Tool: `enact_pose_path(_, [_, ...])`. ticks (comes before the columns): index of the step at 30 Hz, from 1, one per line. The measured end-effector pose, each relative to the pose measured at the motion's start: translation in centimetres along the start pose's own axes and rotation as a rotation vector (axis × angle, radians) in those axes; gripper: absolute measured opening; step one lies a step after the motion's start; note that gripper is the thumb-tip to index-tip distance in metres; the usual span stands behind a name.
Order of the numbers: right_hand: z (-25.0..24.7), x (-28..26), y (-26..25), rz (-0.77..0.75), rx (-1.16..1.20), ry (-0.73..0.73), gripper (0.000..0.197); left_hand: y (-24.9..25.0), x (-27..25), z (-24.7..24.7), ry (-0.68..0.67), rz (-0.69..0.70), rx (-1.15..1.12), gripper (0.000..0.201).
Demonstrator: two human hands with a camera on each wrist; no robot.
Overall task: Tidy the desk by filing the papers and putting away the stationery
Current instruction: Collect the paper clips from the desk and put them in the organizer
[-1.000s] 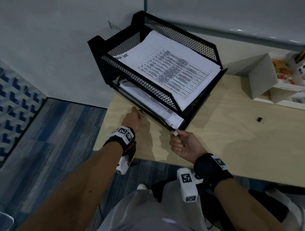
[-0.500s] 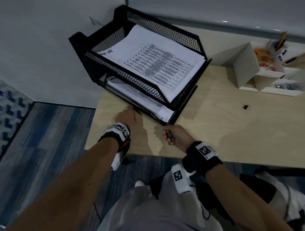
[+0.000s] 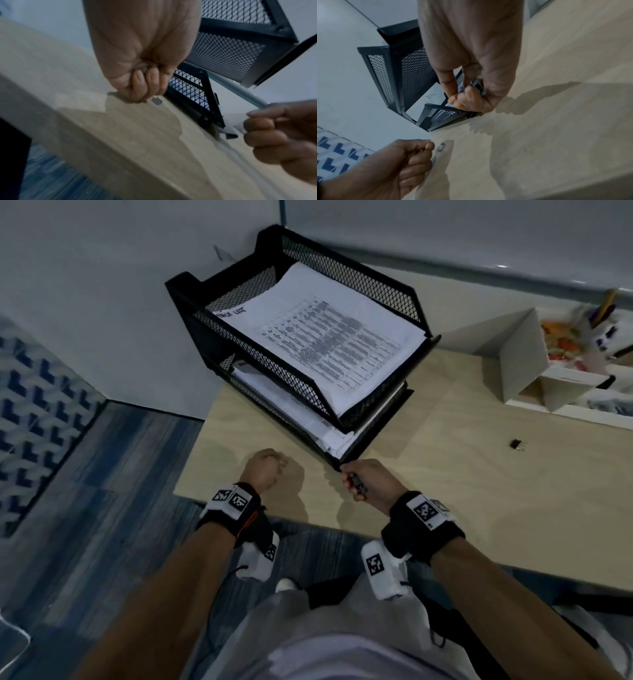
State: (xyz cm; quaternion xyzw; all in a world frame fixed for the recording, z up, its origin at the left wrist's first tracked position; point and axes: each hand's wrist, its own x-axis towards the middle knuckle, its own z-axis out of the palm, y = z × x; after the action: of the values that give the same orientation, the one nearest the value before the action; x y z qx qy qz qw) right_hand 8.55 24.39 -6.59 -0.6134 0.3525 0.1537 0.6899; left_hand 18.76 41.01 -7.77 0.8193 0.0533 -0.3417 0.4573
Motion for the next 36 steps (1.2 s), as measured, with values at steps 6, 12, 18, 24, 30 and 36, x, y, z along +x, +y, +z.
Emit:
enact_pose_path(6, [-1.3, -0.1, -1.1, -0.018, -0.072, 0.001, 0.038, -0.2, -0.6, 1.4, 0.191, 0.049, 0.625, 0.055])
enact_pose_path(12, [-2.5, -0.2, -0.6, 0.003, -0.034, -0.009, 0.042, 0.3, -0.2, 2.9, 0.183, 0.146, 0.943, 0.042])
enact_pose_path(18, [-5.5, -0.4, 0.0, 0.06, 0.102, -0.026, 0.041, 0.2, -2.5, 5.2, -0.211, -0.045, -0.069, 0.041])
enact_pose_path(24, [-12.3, -1.4, 0.3, 0.029, 0.226, -0.018, 0.036, 6.5, -4.2, 12.2, -0.705, -0.013, -0.444, 0.05])
enact_pose_path(30, [-22.5, -3.5, 0.5, -0.001, 0.326, 0.11, 0.035, 15.1, -4.1, 21.2, -0.902, 0.07, -0.572, 0.033])
enact_pose_path(36, [-34.4, -5.5, -0.1, -0.024, 0.283, 0.274, 0.021, 20.6, -3.3, 32.2, -0.638, -0.119, -0.388, 0.034])
